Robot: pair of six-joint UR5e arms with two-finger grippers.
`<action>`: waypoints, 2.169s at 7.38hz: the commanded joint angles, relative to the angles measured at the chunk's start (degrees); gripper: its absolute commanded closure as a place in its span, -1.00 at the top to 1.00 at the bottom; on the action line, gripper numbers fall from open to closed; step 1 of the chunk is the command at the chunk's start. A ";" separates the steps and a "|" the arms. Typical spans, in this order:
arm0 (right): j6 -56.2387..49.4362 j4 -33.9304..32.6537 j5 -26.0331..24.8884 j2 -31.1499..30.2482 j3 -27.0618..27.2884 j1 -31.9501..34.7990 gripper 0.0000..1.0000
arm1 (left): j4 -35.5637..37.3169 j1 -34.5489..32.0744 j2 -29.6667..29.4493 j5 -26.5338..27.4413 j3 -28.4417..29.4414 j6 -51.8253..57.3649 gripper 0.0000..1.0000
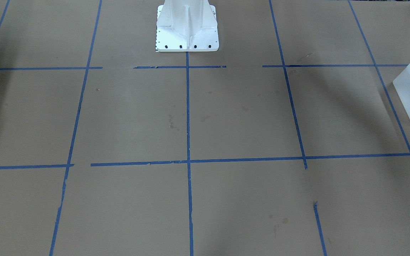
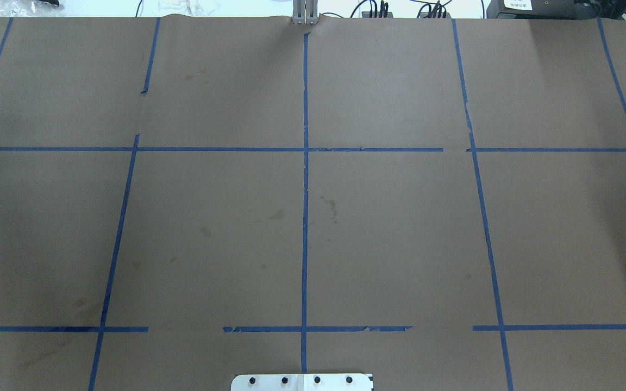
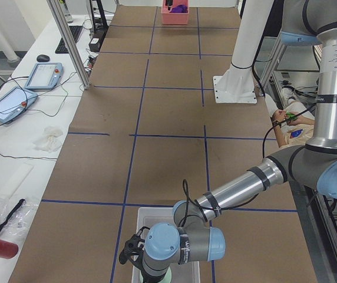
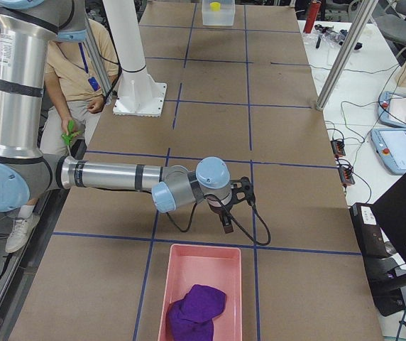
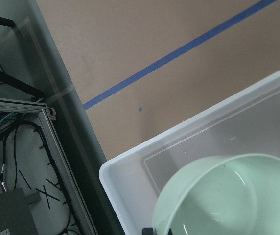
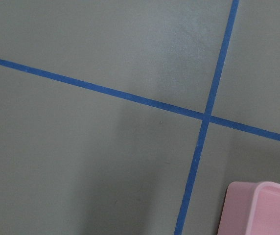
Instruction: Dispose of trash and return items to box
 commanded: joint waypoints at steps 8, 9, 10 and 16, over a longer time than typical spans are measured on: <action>12.92 -0.79 -0.30 0.02 3.80 -0.35 1.00 | 11.80 14.78 0.87 -11.07 -31.81 -38.86 0.68; 13.01 -0.88 -0.38 0.03 3.80 -0.53 1.00 | 11.54 19.43 0.87 -11.78 -34.89 -46.66 0.69; 13.01 -0.97 -0.73 0.20 3.62 -1.40 1.00 | 11.71 21.91 1.39 -12.22 -37.35 -49.35 0.92; 11.69 -8.61 -0.57 1.61 3.71 -2.63 1.00 | 16.25 27.92 10.19 -11.52 -42.04 -40.64 0.98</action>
